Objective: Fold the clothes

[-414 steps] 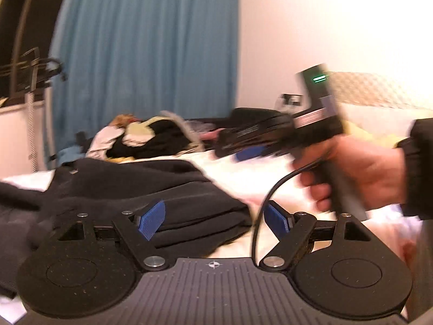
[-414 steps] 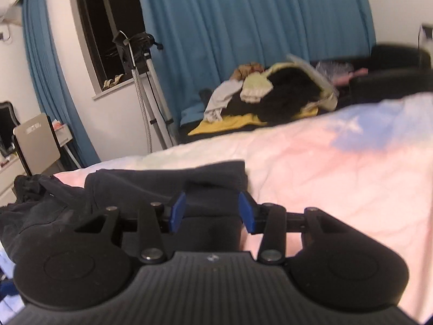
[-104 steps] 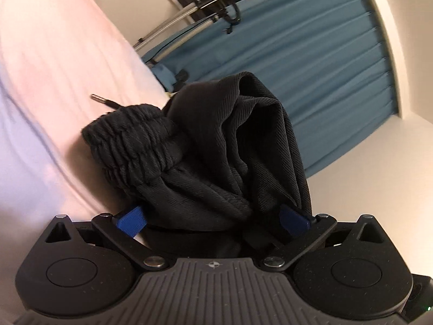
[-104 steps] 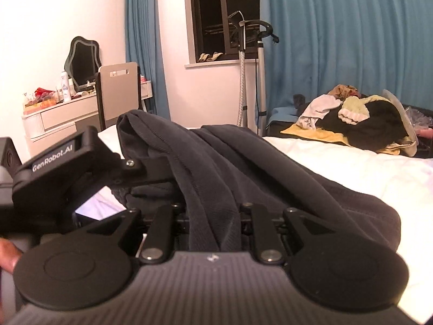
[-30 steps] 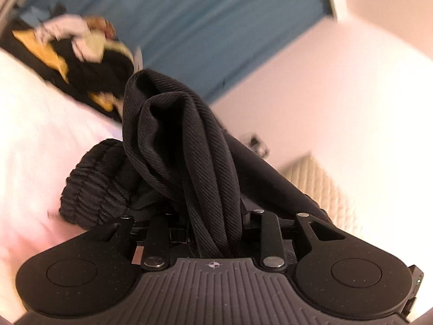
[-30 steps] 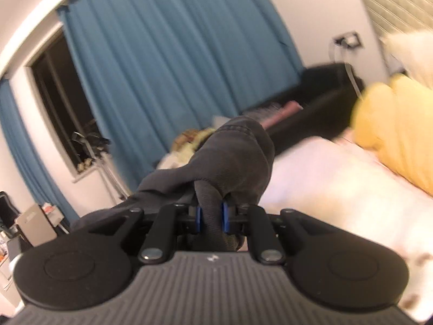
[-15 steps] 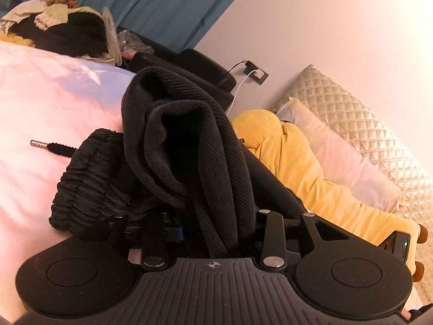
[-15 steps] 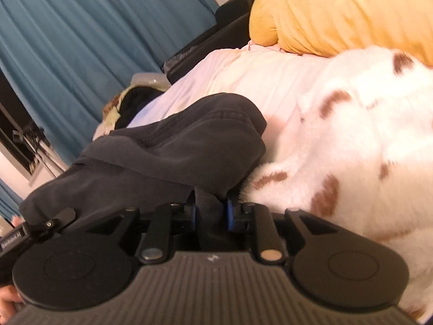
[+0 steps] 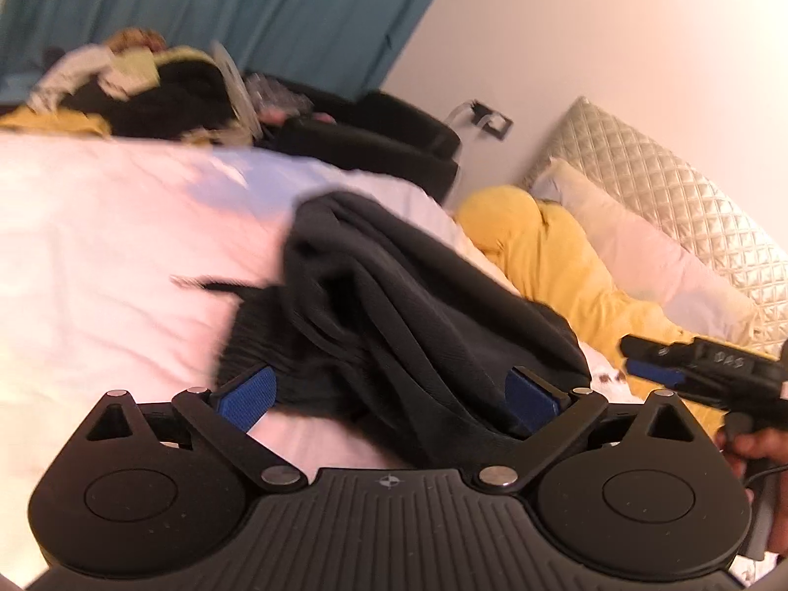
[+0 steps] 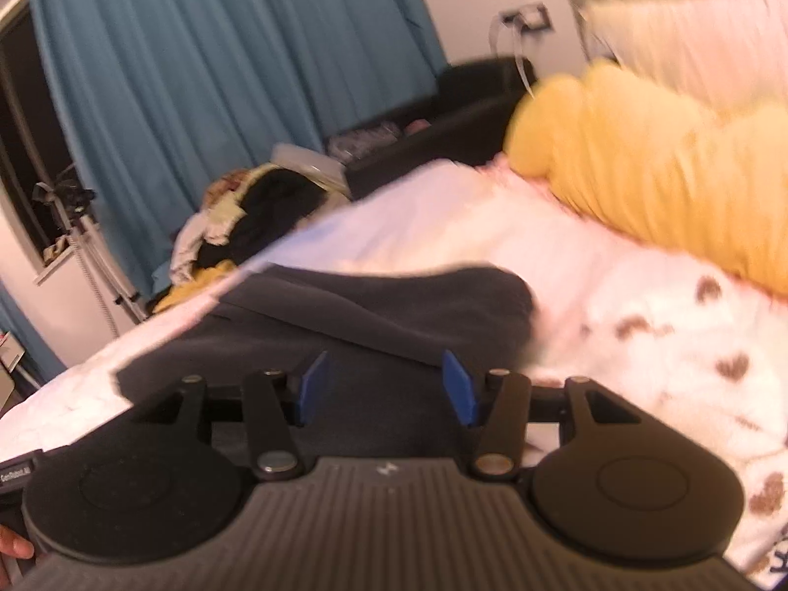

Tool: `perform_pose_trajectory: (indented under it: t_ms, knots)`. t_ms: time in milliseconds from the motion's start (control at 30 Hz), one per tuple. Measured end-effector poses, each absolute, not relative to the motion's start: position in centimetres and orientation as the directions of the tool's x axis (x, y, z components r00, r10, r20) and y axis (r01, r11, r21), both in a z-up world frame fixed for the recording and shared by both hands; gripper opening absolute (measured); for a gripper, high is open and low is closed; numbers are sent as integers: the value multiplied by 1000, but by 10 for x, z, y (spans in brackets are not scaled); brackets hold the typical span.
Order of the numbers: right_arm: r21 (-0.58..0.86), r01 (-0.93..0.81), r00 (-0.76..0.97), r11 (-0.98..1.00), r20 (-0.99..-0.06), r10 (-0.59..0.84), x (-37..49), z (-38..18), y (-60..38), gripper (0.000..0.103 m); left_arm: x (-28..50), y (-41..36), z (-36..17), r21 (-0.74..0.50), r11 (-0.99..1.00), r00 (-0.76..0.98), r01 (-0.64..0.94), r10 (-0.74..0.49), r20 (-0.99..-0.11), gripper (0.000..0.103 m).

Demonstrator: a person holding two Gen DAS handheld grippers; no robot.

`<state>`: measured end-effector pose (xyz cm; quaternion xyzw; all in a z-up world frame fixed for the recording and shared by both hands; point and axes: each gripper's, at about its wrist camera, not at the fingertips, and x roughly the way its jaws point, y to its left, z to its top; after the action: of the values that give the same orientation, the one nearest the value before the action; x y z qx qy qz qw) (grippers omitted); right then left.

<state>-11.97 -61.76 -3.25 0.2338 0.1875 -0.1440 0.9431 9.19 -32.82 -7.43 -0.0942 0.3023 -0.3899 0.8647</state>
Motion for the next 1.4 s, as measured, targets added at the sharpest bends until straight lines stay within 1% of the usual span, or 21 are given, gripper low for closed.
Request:
perform_pose_trajectory:
  t_ms: [100, 233, 333, 433, 567, 667, 767, 900, 1000, 1167, 1267, 1400]
  knots:
    - [366, 308, 913, 878, -373, -165, -120, -2, -582, 53, 85, -297, -48, -364, 699, 565, 615, -713, -415, 100]
    - [333, 213, 943, 918, -315, -105, -111, 33, -520, 53, 72, -245, -14, -313, 744, 639, 590, -667, -383, 100]
    - [268, 149, 954, 952, -293, -66, -100, 60, -464, 53, 60, -209, 12, -255, 796, 700, 548, -604, -382, 100]
    - [256, 79, 964, 963, -266, -9, -92, 83, -412, 53, 47, -172, 39, -198, 841, 755, 503, -539, -373, 100]
    - [245, -17, 971, 969, -228, 75, -84, 101, -348, 53, 24, -128, 65, -119, 887, 821, 446, -459, -339, 101]
    - [240, -72, 970, 968, -211, 125, -79, 105, -308, 52, 6, -100, 73, -61, 913, 857, 404, -401, -323, 101]
    - [243, -111, 968, 964, -194, 160, -74, 101, -275, 52, -1, -80, 73, -47, 929, 878, 368, -364, -311, 102]
    - [272, -151, 964, 950, -171, 203, -65, 91, -254, 52, -4, -66, 64, -72, 943, 896, 325, -332, -296, 103]
    - [259, -183, 963, 948, -149, 226, -62, 84, -244, 52, -7, -56, 57, -92, 952, 908, 293, -307, -285, 103]
    - [244, -190, 970, 951, -103, 220, -59, 67, -243, 52, -10, -38, 46, -125, 963, 926, 239, -264, -268, 103]
    - [233, -186, 970, 955, -109, 215, -53, 52, -248, 52, -6, -38, 32, -124, 966, 921, 228, -255, -294, 103]
    - [231, -165, 972, 959, -128, 198, -43, 37, -253, 52, 1, -41, 16, -76, 977, 929, 198, -212, -305, 103]
